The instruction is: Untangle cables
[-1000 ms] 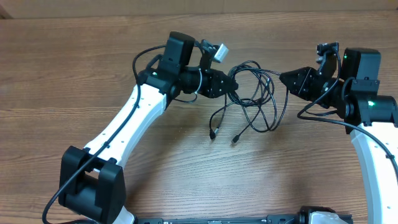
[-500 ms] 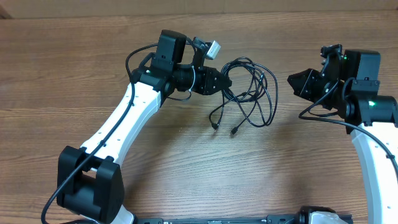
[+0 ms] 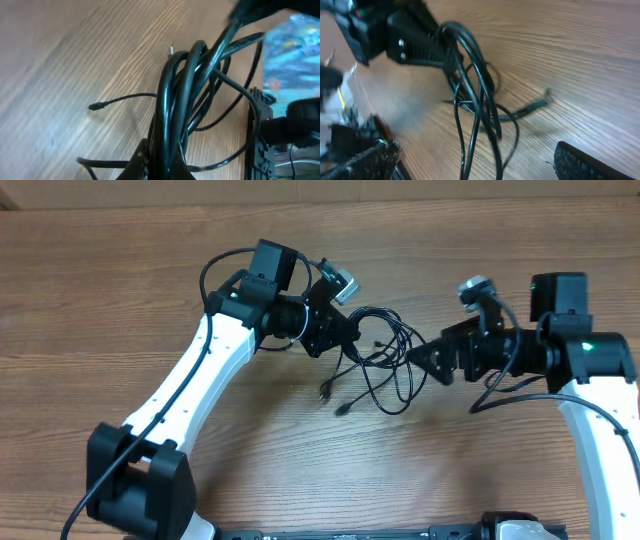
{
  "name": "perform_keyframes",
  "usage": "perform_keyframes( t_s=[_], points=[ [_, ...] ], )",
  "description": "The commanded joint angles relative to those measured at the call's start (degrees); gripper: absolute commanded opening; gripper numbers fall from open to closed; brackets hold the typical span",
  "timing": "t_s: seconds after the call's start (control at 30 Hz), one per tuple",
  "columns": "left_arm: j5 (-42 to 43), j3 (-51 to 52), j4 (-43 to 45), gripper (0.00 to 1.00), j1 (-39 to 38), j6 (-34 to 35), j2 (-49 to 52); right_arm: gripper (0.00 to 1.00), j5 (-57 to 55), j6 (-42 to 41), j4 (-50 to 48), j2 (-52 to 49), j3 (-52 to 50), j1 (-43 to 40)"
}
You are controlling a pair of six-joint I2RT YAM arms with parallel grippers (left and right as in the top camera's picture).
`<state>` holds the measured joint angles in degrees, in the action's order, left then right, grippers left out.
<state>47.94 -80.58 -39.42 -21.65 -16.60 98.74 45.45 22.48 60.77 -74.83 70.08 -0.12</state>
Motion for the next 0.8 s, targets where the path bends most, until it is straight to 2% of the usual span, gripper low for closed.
perform_keyframes(
  t_s=[0.0,0.13,0.23,0.27,0.33,0.37,0.4,0.47,0.5,0.53,0.57,0.67,0.77],
  points=[
    [6.6,-2.8,0.6,0.09,-1.5,-8.7,-3.6,0.97,1.3,5.1,-0.5,1.1,1.3,3.8],
    [8.8,-2.9,1.1,0.08,-3.8,-9.6,-3.7,0.95,-0.4,5.0,-1.4,1.1,1.3,6.4],
    [8.7,-2.8,1.3,0.05,-5.2,-9.6,-3.7,0.74,-1.0,5.1,-1.8,1.1,1.3,6.8],
    [8.7,-2.8,1.4,0.04,-5.4,-9.6,-3.7,0.43,-1.4,5.0,-1.9,1.1,1.3,6.8],
    [8.5,-2.8,1.6,0.04,-5.3,-9.5,-3.7,0.10,-2.9,4.2,-1.9,1.1,1.3,6.8],
    [7.9,-2.8,1.6,0.05,-4.9,-8.6,-3.7,0.04,-3.7,3.2,-1.9,1.1,1.3,6.8],
    [7.0,-2.8,1.8,0.07,-4.5,-6.9,-3.7,0.04,-4.3,2.6,-1.8,1.1,1.3,6.8],
    [4.6,-2.8,2.3,0.28,-3.0,-0.1,-3.7,0.04,-4.5,1.9,-1.5,1.1,1.3,6.8],
    [4.6,-2.9,2.2,0.67,-2.0,2.4,-3.7,0.04,-4.5,1.6,-1.6,1.1,1.3,6.8],
    [4.7,-2.8,1.9,0.93,-0.9,5.0,-3.7,0.04,-4.5,1.3,-1.8,1.1,1.3,6.8],
    [4.8,-2.8,1.7,1.00,0.0,7.4,-3.7,0.04,-5.1,0.4,-2.4,1.1,1.3,6.8],
    [8.0,-2.8,0.8,1.00,1.9,10.6,-3.7,0.04,-10.6,-8.5,-6.3,1.1,1.3,6.8],
    [15.7,-2.8,0.4,1.00,3.6,10.6,-3.7,0.04,-10.7,-18.5,-12.8,1.1,1.3,6.8]
  ],
)
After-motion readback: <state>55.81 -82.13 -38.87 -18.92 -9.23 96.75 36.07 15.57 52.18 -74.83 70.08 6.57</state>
